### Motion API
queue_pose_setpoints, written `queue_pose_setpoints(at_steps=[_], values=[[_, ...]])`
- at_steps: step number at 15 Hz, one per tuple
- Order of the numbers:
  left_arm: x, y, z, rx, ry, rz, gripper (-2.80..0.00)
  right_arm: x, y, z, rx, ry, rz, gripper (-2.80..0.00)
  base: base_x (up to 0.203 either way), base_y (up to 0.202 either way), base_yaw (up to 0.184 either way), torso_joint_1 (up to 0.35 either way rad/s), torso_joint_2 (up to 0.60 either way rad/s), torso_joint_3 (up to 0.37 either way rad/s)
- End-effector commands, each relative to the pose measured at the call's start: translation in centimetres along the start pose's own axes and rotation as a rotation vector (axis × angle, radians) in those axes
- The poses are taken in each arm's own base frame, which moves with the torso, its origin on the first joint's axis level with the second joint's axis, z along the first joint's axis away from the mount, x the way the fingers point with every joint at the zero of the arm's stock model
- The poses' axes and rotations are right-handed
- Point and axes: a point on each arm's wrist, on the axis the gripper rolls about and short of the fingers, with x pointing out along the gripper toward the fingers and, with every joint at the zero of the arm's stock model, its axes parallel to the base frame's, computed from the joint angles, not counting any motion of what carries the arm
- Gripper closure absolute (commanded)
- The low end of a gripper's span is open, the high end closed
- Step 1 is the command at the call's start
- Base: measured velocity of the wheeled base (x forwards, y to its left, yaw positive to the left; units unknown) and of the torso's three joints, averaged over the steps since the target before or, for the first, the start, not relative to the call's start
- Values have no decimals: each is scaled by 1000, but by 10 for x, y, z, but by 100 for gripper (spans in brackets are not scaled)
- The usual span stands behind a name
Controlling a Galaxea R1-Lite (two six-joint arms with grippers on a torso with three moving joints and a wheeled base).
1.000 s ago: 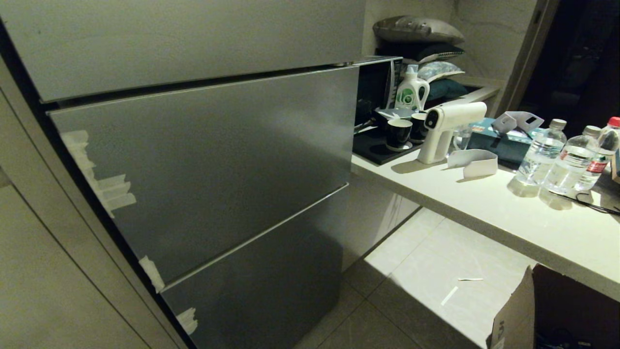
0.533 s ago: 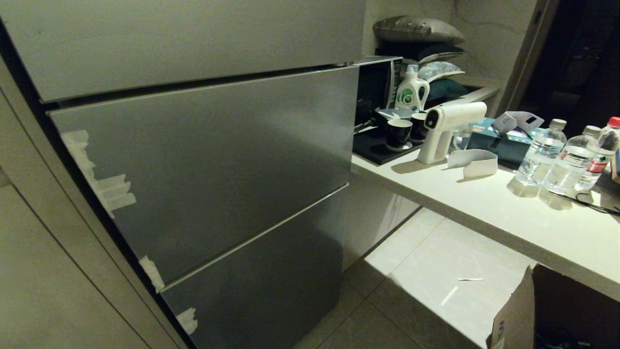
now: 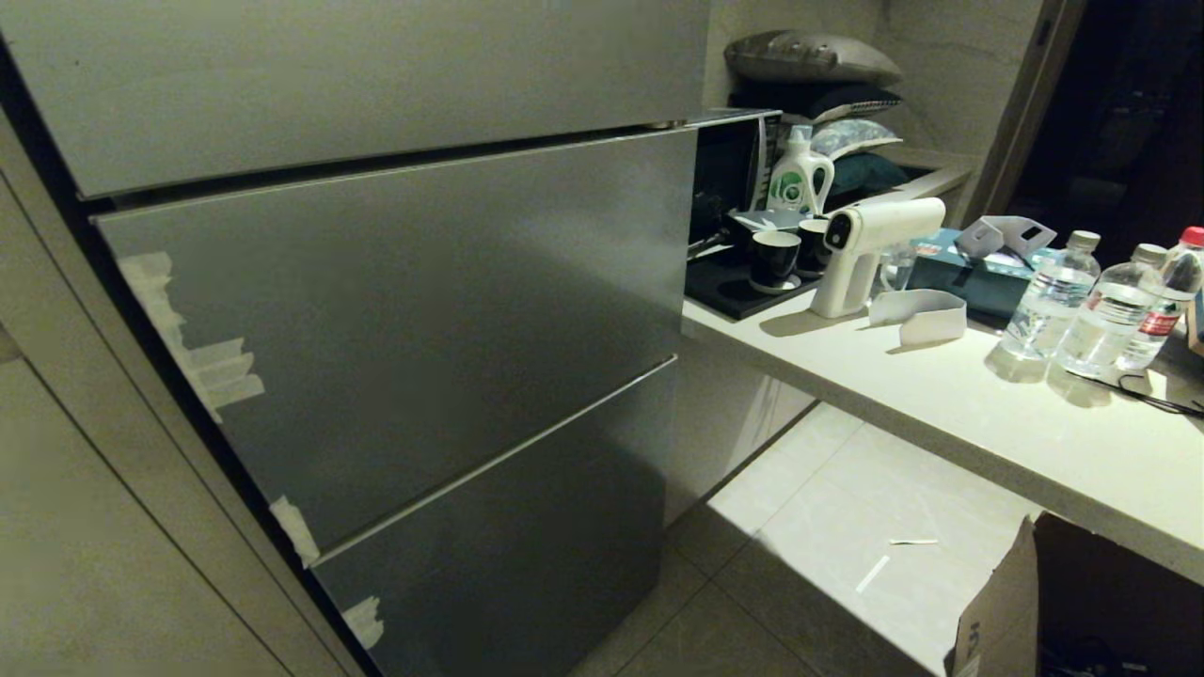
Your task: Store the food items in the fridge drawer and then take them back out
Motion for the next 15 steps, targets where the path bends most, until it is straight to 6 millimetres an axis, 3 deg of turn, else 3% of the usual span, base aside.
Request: queue_pose_setpoints(at_steps=[1, 10, 13, 15], values=[[0, 0, 0, -3, -3, -1, 0, 2, 1, -9, 0, 29, 3, 0, 0, 0, 0, 0, 0, 0], [0, 0, 2, 24, -13, -2, 0, 2, 1, -9, 0, 29, 3, 0, 0, 0, 0, 0, 0, 0], [-9, 0, 36, 60, -154, -5, 0, 2, 1, -9, 0, 29, 3, 0, 0, 0, 0, 0, 0, 0], [-5, 0, 49, 52, -86, -10, 0, 2, 1, -9, 0, 29, 3, 0, 0, 0, 0, 0, 0, 0]])
